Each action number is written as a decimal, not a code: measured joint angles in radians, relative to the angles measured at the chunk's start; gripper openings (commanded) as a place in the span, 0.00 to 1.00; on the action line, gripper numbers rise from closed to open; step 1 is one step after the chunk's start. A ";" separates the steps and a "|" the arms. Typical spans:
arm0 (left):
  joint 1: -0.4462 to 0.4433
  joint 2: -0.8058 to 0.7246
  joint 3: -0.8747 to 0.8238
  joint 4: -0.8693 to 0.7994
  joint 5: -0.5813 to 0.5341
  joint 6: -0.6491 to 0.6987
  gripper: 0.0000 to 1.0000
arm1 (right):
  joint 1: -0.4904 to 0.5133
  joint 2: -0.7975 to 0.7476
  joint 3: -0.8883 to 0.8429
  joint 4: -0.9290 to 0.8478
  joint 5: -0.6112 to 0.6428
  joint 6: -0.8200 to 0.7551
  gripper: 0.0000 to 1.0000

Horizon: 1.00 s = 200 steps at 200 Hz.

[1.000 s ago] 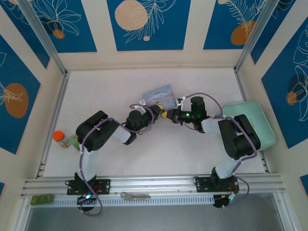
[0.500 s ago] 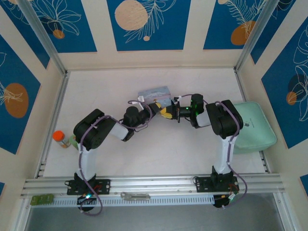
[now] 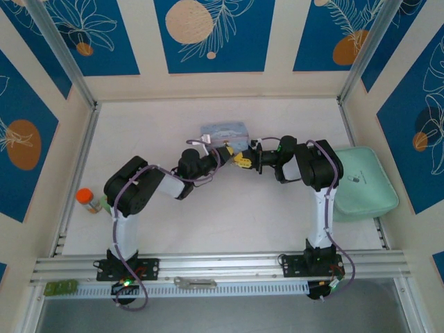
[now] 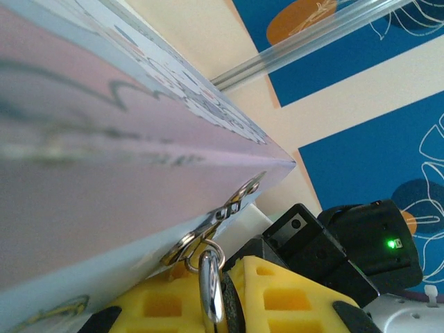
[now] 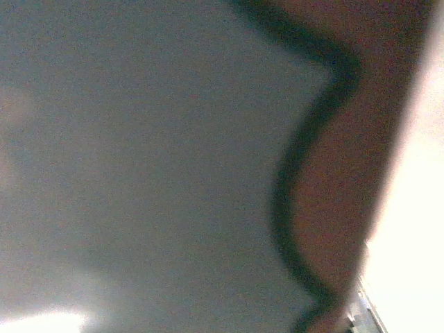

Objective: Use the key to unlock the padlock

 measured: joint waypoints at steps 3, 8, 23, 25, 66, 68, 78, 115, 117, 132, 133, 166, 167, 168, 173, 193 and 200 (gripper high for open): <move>0.001 -0.001 0.000 -0.001 0.002 0.000 0.00 | 0.001 -0.002 -0.002 0.001 0.003 0.003 0.00; 0.002 -0.002 0.001 -0.001 0.007 0.006 0.00 | 0.003 -0.005 -0.007 0.002 0.008 0.008 0.00; 0.006 -0.003 0.002 0.000 0.016 0.006 0.00 | 0.006 -0.017 -0.018 0.002 0.024 0.018 0.00; 0.006 -0.003 0.002 0.000 0.017 0.006 0.00 | 0.006 -0.018 -0.019 0.002 0.026 0.020 0.00; 0.008 -0.003 0.002 0.007 0.039 -0.020 0.00 | 0.009 -0.082 -0.076 -0.081 0.084 -0.026 0.26; 0.008 -0.003 0.002 0.009 0.043 -0.021 0.00 | 0.008 -0.086 -0.080 -0.088 0.090 -0.026 0.28; 0.006 -0.004 0.002 0.019 0.052 -0.026 0.00 | 0.005 -0.105 -0.093 -0.124 0.106 -0.056 0.35; 0.001 -0.015 0.002 0.067 0.074 -0.052 0.00 | 0.002 -0.200 -0.114 -0.303 0.109 -0.192 0.41; 0.000 -0.016 0.002 0.071 0.075 -0.055 0.00 | 0.002 -0.206 -0.114 -0.317 0.110 -0.203 0.42; -0.001 -0.020 0.002 0.095 0.077 -0.066 0.00 | -0.001 -0.269 -0.114 -0.454 0.121 -0.296 0.43; -0.002 -0.020 0.002 0.097 0.077 -0.066 0.00 | -0.001 -0.272 -0.114 -0.461 0.122 -0.301 0.43; -0.023 -0.037 -0.013 0.139 0.064 -0.101 0.00 | -0.011 -0.460 -0.103 -0.900 0.194 -0.617 0.44; -0.024 -0.037 -0.014 0.140 0.063 -0.101 0.00 | -0.011 -0.464 -0.101 -0.912 0.196 -0.623 0.44; -0.024 -0.038 -0.014 0.142 0.063 -0.102 0.00 | -0.011 -0.472 -0.099 -0.934 0.200 -0.640 0.44; -0.028 -0.040 -0.018 0.147 0.058 -0.105 0.00 | -0.011 -0.499 -0.088 -1.015 0.221 -0.698 0.44; -0.036 -0.049 -0.033 0.143 0.038 -0.118 0.00 | -0.008 -0.587 -0.013 -1.326 0.318 -0.923 0.45; -0.038 -0.049 -0.040 0.134 0.031 -0.120 0.00 | -0.005 -0.611 0.018 -1.407 0.352 -0.990 0.45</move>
